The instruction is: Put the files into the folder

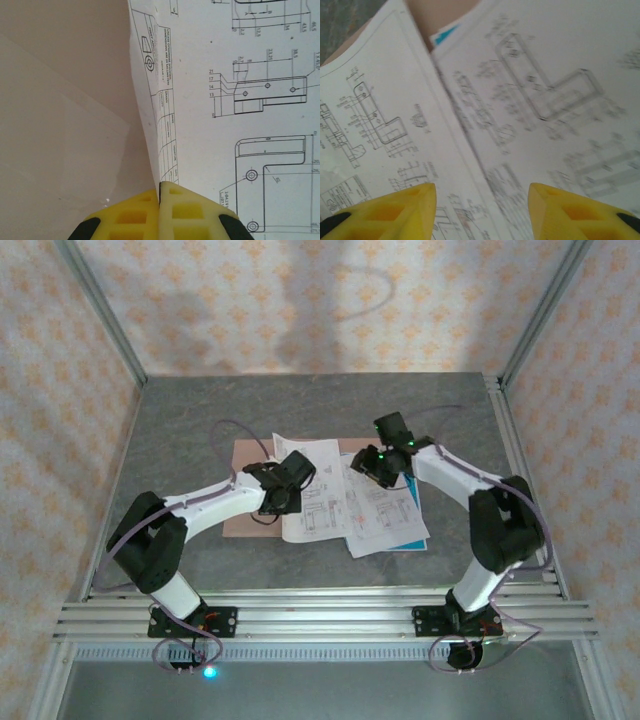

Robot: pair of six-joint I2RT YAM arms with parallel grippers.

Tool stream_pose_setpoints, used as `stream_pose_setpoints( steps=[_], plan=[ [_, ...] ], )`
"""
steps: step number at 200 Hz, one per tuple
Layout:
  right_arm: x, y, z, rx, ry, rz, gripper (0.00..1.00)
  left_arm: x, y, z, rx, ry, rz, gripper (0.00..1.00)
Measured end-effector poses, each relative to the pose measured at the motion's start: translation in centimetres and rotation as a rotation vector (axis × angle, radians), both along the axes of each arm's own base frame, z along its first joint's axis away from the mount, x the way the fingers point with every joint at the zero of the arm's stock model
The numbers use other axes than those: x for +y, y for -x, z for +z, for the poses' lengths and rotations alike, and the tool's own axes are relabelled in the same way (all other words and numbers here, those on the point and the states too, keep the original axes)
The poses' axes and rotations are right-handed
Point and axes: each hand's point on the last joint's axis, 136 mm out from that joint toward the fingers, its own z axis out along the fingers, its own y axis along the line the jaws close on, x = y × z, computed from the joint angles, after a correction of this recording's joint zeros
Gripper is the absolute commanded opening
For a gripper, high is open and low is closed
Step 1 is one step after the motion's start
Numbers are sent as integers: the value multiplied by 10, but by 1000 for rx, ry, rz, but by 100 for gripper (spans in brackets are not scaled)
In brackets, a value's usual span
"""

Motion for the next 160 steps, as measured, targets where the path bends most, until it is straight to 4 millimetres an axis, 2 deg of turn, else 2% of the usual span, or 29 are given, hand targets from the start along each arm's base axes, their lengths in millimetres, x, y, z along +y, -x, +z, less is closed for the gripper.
stream_pose_setpoints(
  steps=[17, 41, 102, 128, 160],
  plan=[
    [18, -10, -7, 3, -1, 35, 50, 4, 2, -5, 15, -30, -10, 0],
    [33, -21, -18, 14, 6, 63, 50, 9, 3, -10, 35, -73, -22, 0],
    [49, -41, -32, 22, 2, 95, 51, 9, -4, -10, 40, -104, -45, 0],
    [57, -46, -36, 25, -6, 111, 51, 9, -7, -11, 40, -117, -49, 0],
    [61, -44, -49, 51, 0, 127, 51, 9, -8, -13, 46, -127, -60, 0]
  ],
)
